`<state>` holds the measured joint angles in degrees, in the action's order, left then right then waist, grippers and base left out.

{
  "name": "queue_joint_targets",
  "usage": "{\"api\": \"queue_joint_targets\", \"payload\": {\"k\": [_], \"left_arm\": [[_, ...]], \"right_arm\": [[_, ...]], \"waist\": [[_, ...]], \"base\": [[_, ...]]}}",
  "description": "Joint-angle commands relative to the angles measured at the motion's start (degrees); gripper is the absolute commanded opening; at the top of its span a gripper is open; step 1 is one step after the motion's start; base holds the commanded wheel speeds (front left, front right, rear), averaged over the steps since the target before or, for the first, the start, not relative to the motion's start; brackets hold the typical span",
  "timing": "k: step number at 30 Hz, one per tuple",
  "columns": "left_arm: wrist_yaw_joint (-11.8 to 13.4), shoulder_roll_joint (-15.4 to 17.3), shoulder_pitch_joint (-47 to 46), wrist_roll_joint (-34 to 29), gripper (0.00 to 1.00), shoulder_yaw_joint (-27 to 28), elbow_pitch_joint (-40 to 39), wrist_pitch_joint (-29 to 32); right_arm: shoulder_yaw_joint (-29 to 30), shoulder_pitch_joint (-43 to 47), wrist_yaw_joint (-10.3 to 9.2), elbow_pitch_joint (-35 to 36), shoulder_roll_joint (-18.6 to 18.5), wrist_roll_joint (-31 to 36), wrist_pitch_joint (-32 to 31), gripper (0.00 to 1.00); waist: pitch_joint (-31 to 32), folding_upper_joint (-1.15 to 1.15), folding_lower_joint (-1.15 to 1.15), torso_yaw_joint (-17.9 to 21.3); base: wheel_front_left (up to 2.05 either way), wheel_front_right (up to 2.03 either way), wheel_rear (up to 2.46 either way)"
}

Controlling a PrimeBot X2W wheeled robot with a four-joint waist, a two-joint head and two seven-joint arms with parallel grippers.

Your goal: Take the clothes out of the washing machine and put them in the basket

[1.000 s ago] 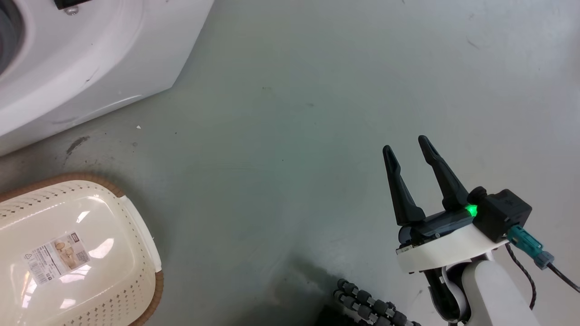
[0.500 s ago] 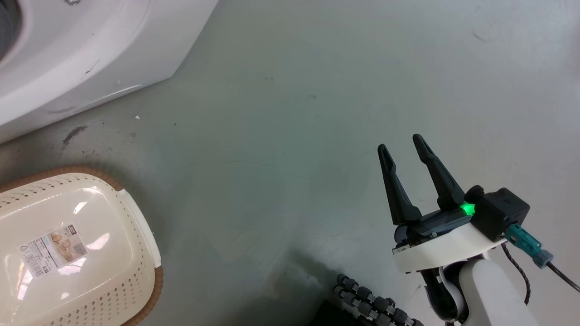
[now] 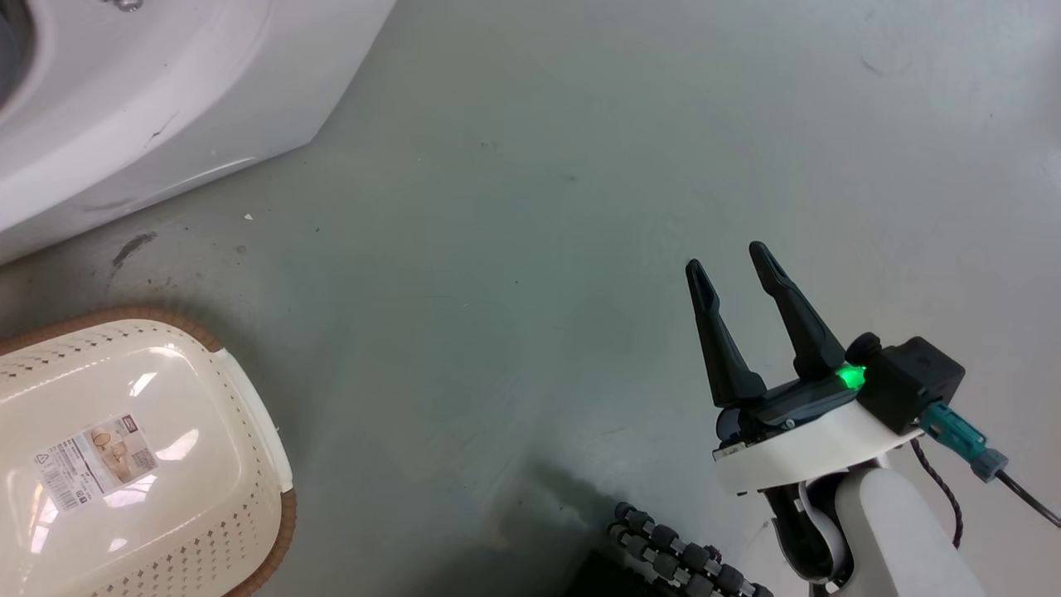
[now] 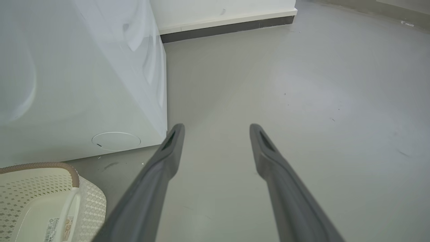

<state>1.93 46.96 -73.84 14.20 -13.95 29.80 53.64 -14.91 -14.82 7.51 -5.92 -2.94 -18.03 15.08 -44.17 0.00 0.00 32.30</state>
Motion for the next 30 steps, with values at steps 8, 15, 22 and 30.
{"api": "queue_joint_targets", "payload": {"k": [8, 15, 22, 30], "left_arm": [[2.06, 0.74, 4.21, 0.81, 0.00, 2.55, 0.24, -13.90], [3.00, -2.76, 10.20, 3.49, 0.00, 4.30, 3.14, -26.82], [3.18, -6.78, 17.38, 5.92, 0.00, 5.80, 7.51, -40.43], [1.40, -10.74, 23.37, 8.50, 0.00, 6.41, 12.04, -51.67]], "right_arm": [[-0.94, -2.19, -0.05, -1.07, 0.09, 0.16, 0.11, 1.00], [0.93, -1.52, -0.04, -2.31, 0.09, 1.72, 0.11, 1.00], [2.66, -0.08, -0.04, -3.69, 0.08, 3.98, 0.11, 1.00], [4.75, 1.54, -0.04, -4.91, 0.09, 6.63, 0.11, 1.00]], "waist": [[2.40, 0.00, 0.00, 0.61], [6.73, 0.00, 0.00, -1.07], [12.76, 0.00, 0.00, -3.31], [19.12, 0.00, 0.00, -6.19]], "base": [[0.00, 0.00, 0.00], [0.00, 0.00, 0.00], [0.00, 0.00, 0.00], [0.00, 0.00, 0.00]]}}
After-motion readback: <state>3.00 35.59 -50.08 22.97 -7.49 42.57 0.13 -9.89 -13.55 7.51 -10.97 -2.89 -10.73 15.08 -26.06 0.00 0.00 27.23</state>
